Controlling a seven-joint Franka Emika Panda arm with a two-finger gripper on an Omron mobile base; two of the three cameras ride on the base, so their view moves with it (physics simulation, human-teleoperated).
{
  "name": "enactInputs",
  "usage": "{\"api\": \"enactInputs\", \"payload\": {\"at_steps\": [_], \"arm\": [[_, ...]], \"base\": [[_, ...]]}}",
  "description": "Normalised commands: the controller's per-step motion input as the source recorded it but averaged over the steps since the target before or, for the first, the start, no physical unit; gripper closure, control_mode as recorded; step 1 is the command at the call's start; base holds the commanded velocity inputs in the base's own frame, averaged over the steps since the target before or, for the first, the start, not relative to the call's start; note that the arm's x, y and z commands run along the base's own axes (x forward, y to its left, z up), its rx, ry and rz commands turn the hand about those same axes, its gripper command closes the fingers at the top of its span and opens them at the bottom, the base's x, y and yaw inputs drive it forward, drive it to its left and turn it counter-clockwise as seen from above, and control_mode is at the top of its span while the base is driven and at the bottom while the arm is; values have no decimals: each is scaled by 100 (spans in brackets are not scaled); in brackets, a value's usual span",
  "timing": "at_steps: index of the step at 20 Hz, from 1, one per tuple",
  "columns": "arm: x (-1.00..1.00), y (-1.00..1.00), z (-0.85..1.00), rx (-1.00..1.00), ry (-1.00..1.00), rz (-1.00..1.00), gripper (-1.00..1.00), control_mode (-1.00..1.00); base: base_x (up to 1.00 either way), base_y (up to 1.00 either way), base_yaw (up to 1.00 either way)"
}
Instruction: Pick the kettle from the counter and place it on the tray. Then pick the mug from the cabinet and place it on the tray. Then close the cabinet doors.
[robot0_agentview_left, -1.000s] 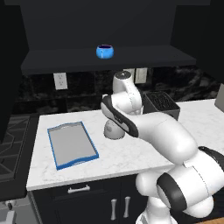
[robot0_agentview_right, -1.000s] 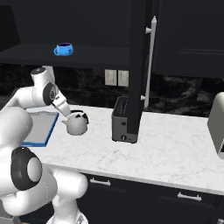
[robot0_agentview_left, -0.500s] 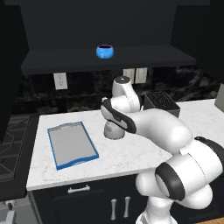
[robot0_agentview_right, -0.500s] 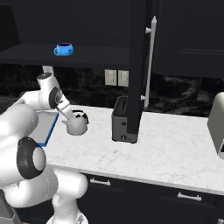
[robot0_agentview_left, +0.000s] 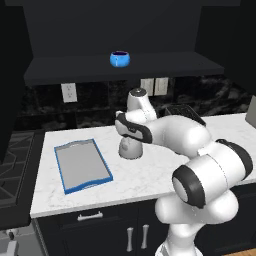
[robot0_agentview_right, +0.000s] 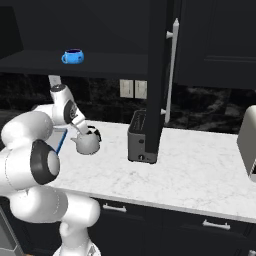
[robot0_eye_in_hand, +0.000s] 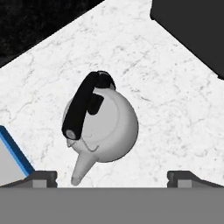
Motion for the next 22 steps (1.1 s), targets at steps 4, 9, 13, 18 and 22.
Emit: {"api": "enactInputs", "payload": {"at_steps": [4, 9, 13, 18, 22], "arm": [[40, 0, -18, 0, 1, 0, -100, -100], [26, 0, -31, 0, 4, 0, -100, -100], [27, 0, -16, 0, 0, 0, -100, -100], [19, 0, -9, 0, 2, -2, -100, -100], [22, 0, -10, 0, 0, -4, -100, -100]], "base": [[0, 0, 0], [0, 0, 0], [0, 0, 0], [0, 0, 0], [0, 0, 0]]}}
